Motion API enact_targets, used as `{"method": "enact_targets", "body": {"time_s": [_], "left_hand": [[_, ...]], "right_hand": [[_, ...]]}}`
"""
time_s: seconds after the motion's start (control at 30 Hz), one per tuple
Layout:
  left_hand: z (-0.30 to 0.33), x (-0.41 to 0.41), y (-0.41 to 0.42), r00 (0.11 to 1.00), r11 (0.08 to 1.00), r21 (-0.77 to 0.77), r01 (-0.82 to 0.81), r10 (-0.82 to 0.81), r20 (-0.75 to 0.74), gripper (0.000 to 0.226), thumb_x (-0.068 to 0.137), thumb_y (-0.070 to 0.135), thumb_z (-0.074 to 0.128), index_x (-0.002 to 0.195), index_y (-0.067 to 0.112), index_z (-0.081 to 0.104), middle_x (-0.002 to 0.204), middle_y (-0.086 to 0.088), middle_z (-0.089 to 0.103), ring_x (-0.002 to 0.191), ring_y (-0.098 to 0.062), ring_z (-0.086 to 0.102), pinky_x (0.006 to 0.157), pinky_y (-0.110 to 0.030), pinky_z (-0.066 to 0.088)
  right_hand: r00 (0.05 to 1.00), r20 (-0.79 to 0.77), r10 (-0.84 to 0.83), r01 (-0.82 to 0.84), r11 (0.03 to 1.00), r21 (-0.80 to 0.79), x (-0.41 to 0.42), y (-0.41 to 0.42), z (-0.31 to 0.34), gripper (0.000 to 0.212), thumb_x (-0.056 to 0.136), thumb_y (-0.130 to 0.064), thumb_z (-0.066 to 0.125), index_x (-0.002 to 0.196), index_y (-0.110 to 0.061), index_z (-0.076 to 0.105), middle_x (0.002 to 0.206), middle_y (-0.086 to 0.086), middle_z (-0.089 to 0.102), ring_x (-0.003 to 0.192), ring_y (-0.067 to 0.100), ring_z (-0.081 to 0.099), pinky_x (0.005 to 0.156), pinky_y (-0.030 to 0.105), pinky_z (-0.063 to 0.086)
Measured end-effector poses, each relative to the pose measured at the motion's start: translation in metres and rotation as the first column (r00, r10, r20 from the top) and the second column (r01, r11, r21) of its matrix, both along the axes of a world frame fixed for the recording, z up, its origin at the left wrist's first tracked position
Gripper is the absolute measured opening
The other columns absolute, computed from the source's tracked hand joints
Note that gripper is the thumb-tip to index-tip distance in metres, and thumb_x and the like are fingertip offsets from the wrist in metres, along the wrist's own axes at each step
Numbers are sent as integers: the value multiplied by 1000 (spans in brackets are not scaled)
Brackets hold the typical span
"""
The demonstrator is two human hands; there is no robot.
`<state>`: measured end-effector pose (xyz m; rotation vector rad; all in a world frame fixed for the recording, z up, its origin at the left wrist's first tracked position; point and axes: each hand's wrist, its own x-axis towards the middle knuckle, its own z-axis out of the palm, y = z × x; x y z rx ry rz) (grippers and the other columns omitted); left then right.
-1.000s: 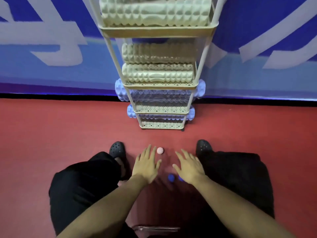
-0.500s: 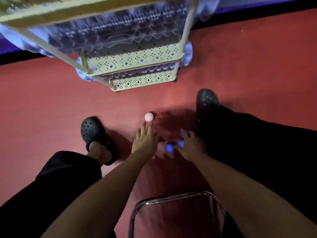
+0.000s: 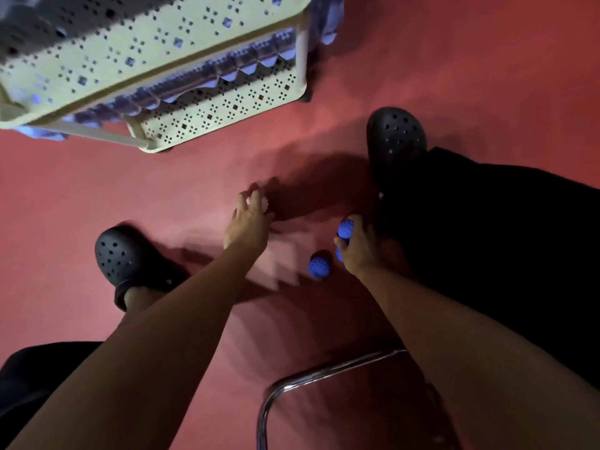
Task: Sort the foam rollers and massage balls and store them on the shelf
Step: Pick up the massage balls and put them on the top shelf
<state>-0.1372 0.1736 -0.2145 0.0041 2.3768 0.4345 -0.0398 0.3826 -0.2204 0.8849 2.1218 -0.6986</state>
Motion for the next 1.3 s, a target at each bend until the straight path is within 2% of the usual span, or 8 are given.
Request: {"method": "enact_targets", "body": {"time_s": [0.17, 0.5, 0.6, 0.67, 0.77, 0.93, 1.13, 1.3], "left_hand": [[8, -5, 9, 999, 999, -29, -16, 17, 35, 56, 99, 15, 51, 150, 12, 29, 131, -20, 37, 99, -48, 57, 80, -50, 45], [152, 6, -1, 994, 948, 304, -90, 105, -34, 40, 96, 26, 65, 132, 15, 50, 117, -7, 47, 94, -32, 60, 85, -37, 47], [212, 15, -9, 982, 939, 337, -73, 126, -139, 44, 97, 29, 65, 135, 15, 48, 119, -4, 49, 94, -25, 60, 88, -33, 45], [255, 22, -12, 966, 928, 367, -71, 155, -205, 45, 96, 30, 66, 134, 14, 50, 120, -4, 50, 94, -19, 58, 92, -31, 45], [317, 29, -17, 923, 912, 408, -52, 200, -329, 46, 94, 35, 68, 132, 15, 51, 121, -3, 55, 95, -17, 59, 90, -35, 48], [420, 31, -26, 816, 881, 471, -48, 307, -490, 48, 91, 37, 70, 132, 21, 50, 124, 4, 59, 106, -12, 61, 93, -34, 52], [555, 12, -45, 599, 888, 459, 34, 349, -721, 44, 95, 33, 67, 134, 17, 53, 128, 6, 59, 111, -11, 59, 93, -25, 47], [661, -13, -56, 418, 892, 432, 132, 345, -840, 41, 96, 34, 66, 132, 20, 53, 126, 3, 59, 110, -15, 62, 91, -32, 51]], "right_hand": [[993, -93, -67, 59, 994, -86, 4, 1, 3, 52, 92, -18, 69, 139, -13, 48, 126, 21, 54, 116, 38, 55, 98, 42, 43], [909, -377, -175, 31, 933, -360, -20, -6, 122, 48, 89, -2, 69, 133, -5, 52, 112, 5, 57, 100, 20, 54, 80, 19, 34], [903, -391, -177, -22, 890, -455, -27, -20, 180, 55, 92, -21, 70, 141, -26, 46, 118, -1, 57, 101, 23, 60, 93, 29, 47], [896, -357, -265, 16, 822, -570, -29, -31, 221, 53, 94, -24, 68, 136, -45, 43, 126, -3, 53, 97, 25, 63, 80, 46, 60], [863, -405, -301, -74, 719, -691, -32, -46, 279, 54, 96, -20, 67, 133, -50, 41, 134, -4, 49, 105, 26, 63, 68, 45, 63], [753, -626, -201, -304, 738, -602, -46, -62, 386, 46, 95, -18, 68, 126, -22, 34, 115, -13, 48, 97, 20, 63, 69, 52, 63], [471, -881, -45, -506, 804, -312, -93, -59, 530, 46, 94, -23, 70, 127, -20, 38, 108, -11, 51, 95, 23, 63, 67, 27, 61], [205, -976, 66, -580, 812, -67, -136, -58, 660, 46, 95, -33, 68, 130, -30, 38, 123, -1, 58, 104, 20, 63, 84, 37, 55]]}}
